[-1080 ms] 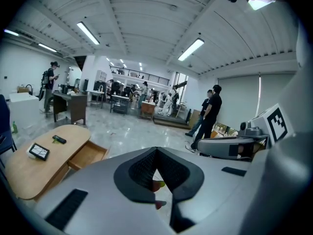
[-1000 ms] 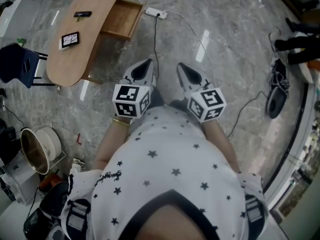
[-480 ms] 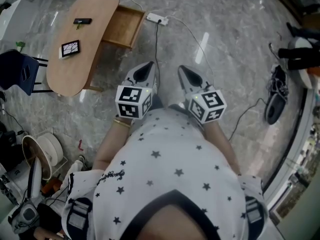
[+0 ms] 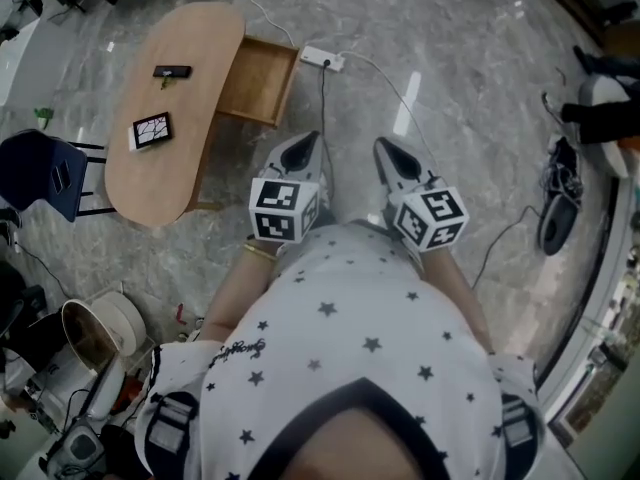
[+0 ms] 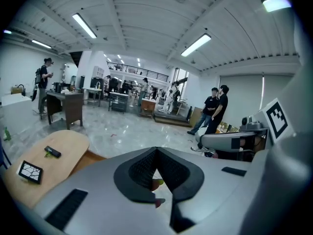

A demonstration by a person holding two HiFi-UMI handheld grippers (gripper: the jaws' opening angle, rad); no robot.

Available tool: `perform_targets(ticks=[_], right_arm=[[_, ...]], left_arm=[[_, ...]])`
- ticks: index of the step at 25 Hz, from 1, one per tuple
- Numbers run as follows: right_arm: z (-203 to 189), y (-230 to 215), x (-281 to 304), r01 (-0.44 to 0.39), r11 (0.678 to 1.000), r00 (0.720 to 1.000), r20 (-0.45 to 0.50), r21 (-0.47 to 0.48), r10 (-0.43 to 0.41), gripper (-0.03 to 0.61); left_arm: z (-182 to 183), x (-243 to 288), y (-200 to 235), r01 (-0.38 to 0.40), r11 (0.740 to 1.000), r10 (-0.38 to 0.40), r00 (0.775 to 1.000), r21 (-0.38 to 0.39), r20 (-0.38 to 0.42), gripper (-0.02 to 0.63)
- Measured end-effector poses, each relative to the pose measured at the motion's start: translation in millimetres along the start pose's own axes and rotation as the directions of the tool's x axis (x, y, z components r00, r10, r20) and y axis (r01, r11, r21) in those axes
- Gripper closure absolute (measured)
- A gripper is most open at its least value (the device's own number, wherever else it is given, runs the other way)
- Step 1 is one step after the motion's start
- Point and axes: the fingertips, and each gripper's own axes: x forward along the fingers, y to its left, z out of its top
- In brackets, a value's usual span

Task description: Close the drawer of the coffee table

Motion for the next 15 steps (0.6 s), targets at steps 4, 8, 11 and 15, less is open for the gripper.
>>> perform_targets(ticks=[4, 8, 11, 15], right_arm=[[14, -7, 28, 0.014, 1.000, 1.000, 0.005, 0.006, -0.014, 0.571], [26, -12, 57, 0.016, 1.000, 1.000, 0.012, 0.014, -0.016, 0.571], [32, -16, 76, 0.013, 1.000, 1.000, 0.006, 0.015, -0.013, 0.571], [39, -18, 102, -0.002, 1.000, 1.000, 0.002, 0.018, 0.002, 0.571]], left_arm=[[12, 17, 25, 0.003, 1.000, -0.003, 1.000, 0.003, -0.008, 0.606], [22, 34, 51, -0.001, 1.000, 0.001, 1.000, 0.007, -0.017, 0.606], [29, 44, 65, -0.004, 1.000, 0.004, 1.000, 0.012, -0.018, 0.606], [37, 56, 87, -0.017, 1.000, 0.017, 1.000, 0.008, -0.014, 0.606]])
